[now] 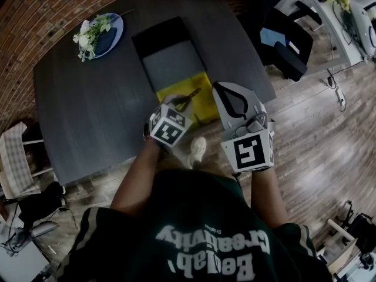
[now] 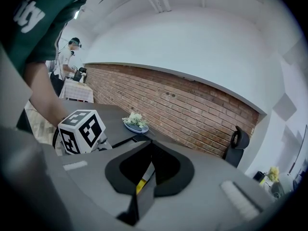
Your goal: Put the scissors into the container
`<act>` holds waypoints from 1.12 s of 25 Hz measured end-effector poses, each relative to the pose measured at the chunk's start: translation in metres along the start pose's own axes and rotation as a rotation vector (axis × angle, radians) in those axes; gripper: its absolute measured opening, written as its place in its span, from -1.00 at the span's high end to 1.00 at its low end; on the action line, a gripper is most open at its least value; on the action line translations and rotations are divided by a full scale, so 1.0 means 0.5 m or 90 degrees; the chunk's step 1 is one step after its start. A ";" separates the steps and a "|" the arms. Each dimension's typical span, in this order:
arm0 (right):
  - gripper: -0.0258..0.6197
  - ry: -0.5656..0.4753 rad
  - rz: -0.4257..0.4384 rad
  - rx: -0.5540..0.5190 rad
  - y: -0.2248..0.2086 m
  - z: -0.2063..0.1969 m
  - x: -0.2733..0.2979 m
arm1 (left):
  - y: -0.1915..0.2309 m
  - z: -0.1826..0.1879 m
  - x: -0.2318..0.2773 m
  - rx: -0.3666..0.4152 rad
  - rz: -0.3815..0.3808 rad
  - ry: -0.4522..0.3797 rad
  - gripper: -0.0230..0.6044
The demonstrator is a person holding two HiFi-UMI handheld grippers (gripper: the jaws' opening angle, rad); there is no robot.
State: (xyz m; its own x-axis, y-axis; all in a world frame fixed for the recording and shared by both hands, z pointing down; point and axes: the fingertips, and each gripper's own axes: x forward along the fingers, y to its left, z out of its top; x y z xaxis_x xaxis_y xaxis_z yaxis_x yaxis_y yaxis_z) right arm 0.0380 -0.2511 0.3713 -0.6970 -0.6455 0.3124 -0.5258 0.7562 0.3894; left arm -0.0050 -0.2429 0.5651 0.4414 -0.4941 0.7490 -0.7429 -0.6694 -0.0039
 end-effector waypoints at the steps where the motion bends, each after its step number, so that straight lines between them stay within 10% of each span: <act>1: 0.90 0.000 0.001 0.000 0.000 -0.001 0.001 | 0.000 -0.001 0.002 0.000 0.000 0.000 0.81; 28: 0.90 0.011 0.011 0.011 -0.005 -0.030 0.019 | 0.002 -0.015 0.068 0.014 -0.019 0.033 0.81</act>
State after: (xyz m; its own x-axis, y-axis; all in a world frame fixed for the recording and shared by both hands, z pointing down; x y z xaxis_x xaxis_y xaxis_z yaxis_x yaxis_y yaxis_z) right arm 0.0399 -0.2605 0.3861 -0.6981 -0.6334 0.3338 -0.5218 0.7693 0.3686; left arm 0.0055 -0.2561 0.5956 0.4364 -0.4451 0.7819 -0.7179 -0.6961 0.0044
